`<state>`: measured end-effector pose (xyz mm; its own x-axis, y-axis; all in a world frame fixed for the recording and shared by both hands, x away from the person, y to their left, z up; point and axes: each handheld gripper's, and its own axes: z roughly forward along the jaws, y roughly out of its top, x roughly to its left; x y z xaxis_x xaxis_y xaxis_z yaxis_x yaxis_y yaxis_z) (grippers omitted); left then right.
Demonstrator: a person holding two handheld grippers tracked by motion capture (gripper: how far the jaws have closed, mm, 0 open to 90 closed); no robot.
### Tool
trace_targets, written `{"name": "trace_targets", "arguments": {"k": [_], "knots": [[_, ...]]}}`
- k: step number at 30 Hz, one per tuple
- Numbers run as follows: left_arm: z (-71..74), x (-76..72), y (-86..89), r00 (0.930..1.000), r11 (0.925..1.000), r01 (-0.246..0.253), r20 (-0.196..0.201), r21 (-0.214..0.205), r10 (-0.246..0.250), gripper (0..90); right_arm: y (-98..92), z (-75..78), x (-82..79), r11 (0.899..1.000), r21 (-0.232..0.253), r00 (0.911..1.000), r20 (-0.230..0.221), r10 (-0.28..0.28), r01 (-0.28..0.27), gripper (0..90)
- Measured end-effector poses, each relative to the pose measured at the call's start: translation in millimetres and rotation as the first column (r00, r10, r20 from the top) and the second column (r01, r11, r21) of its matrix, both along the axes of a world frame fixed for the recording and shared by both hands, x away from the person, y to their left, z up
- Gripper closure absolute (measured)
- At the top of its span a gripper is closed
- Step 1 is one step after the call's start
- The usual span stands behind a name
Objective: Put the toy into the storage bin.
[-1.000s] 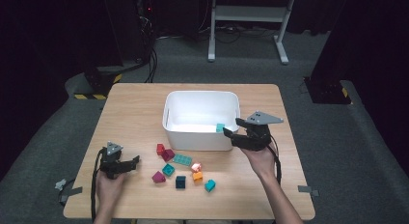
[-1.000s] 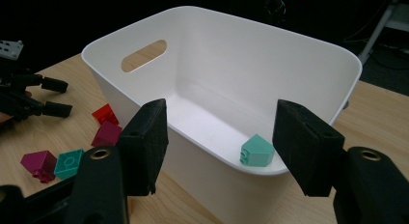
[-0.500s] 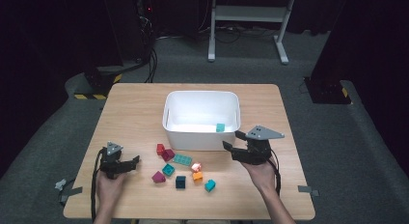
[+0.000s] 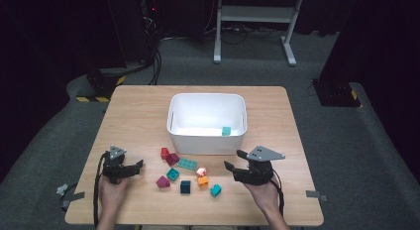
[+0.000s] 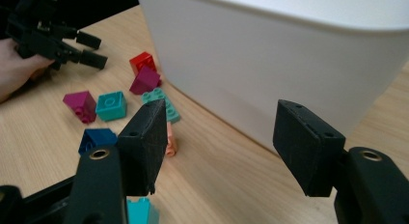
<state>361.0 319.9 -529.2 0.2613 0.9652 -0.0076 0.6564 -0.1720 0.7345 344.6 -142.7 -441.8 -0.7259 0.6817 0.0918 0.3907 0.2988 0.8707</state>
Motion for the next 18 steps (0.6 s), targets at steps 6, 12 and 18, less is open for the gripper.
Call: {"name": "trace_targets", "arguments": {"k": [6,12,18], "knots": [[0.0,0.0,0.0,1.0,1.0,0.0,0.0,0.0,0.0,15.7,4.1,-13.2,-5.2,1.0,0.006,0.9998,-0.016,0.011,-0.01,37.2],[0.0,0.0,0.0,1.0,1.0,0.0,0.0,0.0,0.0,15.8,8.3,-24.2,-13.1,1.0,0.004,0.9994,-0.026,0.023,-0.023,37.0],[0.0,0.0,-0.1,1.0,1.0,-0.001,0.0,0.0,0.001,15.8,10.9,-35.0,-22.3,1.0,0.003,0.9991,-0.033,0.025,-0.025,36.7]]}}
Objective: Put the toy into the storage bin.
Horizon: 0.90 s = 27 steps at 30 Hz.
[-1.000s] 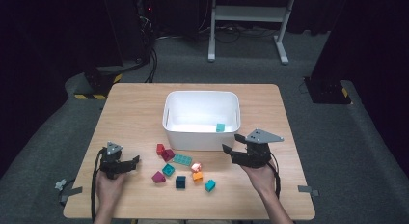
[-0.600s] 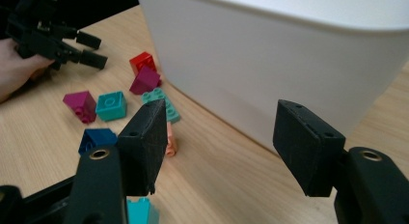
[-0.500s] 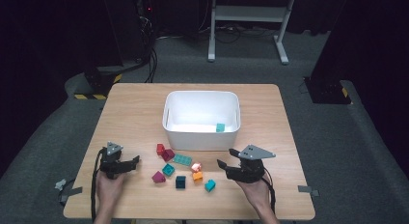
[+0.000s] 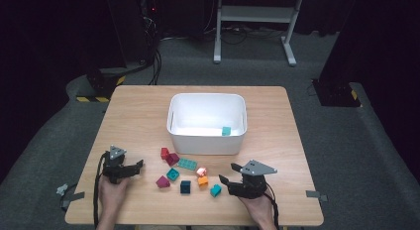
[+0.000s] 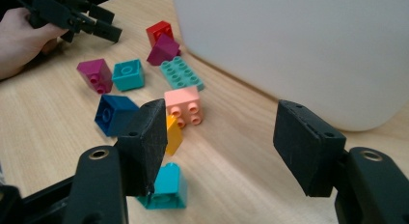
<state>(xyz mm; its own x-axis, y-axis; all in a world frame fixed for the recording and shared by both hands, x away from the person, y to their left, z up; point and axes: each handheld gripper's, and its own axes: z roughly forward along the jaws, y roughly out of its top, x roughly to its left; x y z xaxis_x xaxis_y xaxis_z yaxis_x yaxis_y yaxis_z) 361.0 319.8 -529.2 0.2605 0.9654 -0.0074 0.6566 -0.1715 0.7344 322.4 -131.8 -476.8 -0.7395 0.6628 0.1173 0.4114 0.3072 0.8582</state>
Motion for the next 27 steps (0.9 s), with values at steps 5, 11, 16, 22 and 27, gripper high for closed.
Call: {"name": "trace_targets", "arguments": {"k": [5,11,16,22,27], "knots": [[0.0,0.0,0.0,1.0,1.0,0.0,0.0,0.0,0.0,15.7,3.6,-8.1,-7.0,1.0,-0.014,1.0,0.0,0.009,-0.009,36.6],[0.0,0.0,0.0,1.0,1.0,0.0,0.0,0.0,0.0,15.8,9.1,-15.4,-11.6,0.999,-0.015,0.9994,-0.012,0.031,-0.031,36.6],[0.0,0.0,0.0,1.0,1.0,-0.001,0.0,0.0,0.001,15.8,15.7,-22.0,-14.5,0.999,-0.024,0.9984,-0.03,0.049,-0.049,36.6],[0.0,0.0,0.0,1.0,1.0,-0.001,0.0,0.0,0.001,15.7,21.5,-29.0,-15.8,0.997,-0.039,0.9975,-0.04,0.059,-0.06,36.7],[0.0,0.0,0.0,1.0,1.0,-0.001,0.0,0.0,0.001,15.8,25.3,-32.6,-15.6,0.997,-0.046,0.9962,-0.056,0.067,-0.069,36.6]]}}
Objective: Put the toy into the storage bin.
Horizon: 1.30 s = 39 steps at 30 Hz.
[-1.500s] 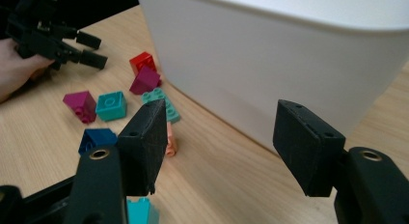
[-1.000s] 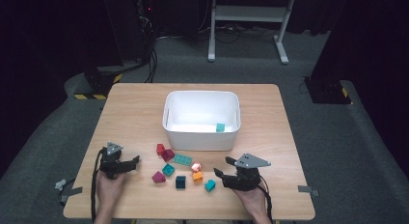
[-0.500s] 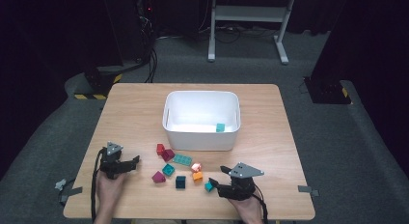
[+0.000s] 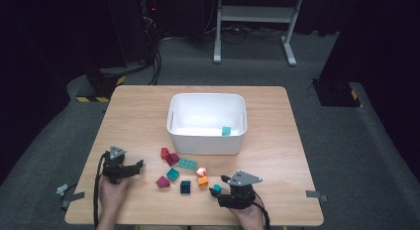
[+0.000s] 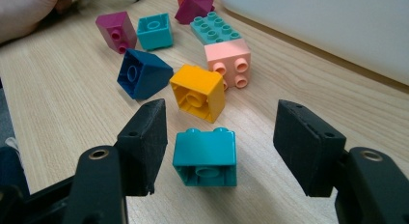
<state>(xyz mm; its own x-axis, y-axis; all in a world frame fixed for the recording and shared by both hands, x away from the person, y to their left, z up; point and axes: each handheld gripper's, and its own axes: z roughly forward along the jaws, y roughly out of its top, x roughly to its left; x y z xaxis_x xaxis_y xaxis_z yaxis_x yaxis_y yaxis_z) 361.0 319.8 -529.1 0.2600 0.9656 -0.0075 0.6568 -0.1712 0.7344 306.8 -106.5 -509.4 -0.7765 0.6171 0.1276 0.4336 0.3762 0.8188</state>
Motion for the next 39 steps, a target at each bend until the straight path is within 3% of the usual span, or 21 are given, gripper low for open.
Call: {"name": "trace_targets", "arguments": {"k": [8,25,39], "knots": [[0.2,-0.1,0.3,1.0,1.0,0.003,-0.002,0.004,-0.003,15.8,4.9,-5.4,0.9,1.0,-0.024,1.0,-0.008,0.002,-0.002,38.3],[0.2,-0.1,0.3,1.0,1.0,0.003,-0.002,0.004,-0.003,15.8,6.7,-11.0,-2.2,0.997,-0.072,0.9999,0.006,0.011,-0.01,56.8],[0.2,0.0,0.3,1.0,1.0,0.003,-0.002,0.003,-0.002,15.8,4.5,-4.9,-3.0,0.997,-0.072,0.9996,0.028,0.003,-0.001,58.5]]}}
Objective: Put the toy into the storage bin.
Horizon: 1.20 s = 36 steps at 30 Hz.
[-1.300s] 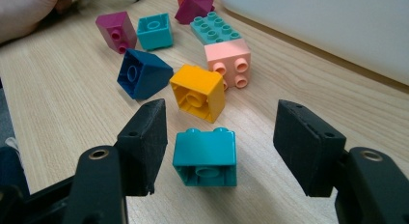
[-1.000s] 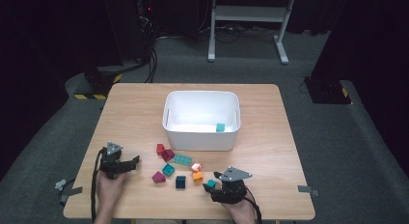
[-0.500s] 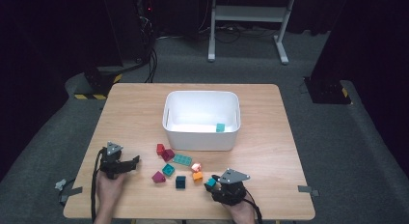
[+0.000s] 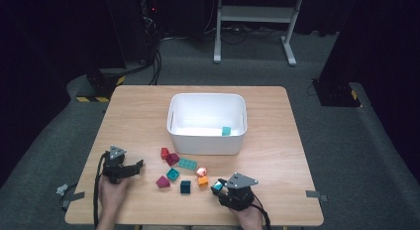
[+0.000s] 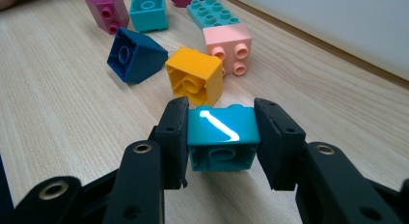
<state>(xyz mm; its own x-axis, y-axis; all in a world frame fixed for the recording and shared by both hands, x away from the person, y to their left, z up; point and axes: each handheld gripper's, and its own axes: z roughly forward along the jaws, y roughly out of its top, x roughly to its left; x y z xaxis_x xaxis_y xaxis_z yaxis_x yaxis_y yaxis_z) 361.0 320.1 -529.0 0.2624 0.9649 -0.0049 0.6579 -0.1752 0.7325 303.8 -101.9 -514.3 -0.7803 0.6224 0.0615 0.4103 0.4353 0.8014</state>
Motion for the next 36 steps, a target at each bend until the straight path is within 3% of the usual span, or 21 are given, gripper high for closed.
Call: {"name": "trace_targets", "arguments": {"k": [6,19,36], "knots": [[0.0,0.0,0.0,1.0,1.0,0.0,0.0,0.0,0.0,15.8,-2.2,2.6,1.9,1.0,-0.002,1.0,0.003,-0.002,0.002,58.5],[-0.1,0.0,-0.3,1.0,1.0,-0.002,0.002,-0.003,0.002,15.8,-10.4,16.5,10.5,0.999,0.041,0.9996,0.003,-0.027,0.027,58.4],[0.0,0.0,0.1,1.0,1.0,0.0,0.0,0.0,0.0,15.8,-15.6,36.2,21.4,0.997,0.074,0.9978,0.053,-0.039,0.035,58.2]]}}
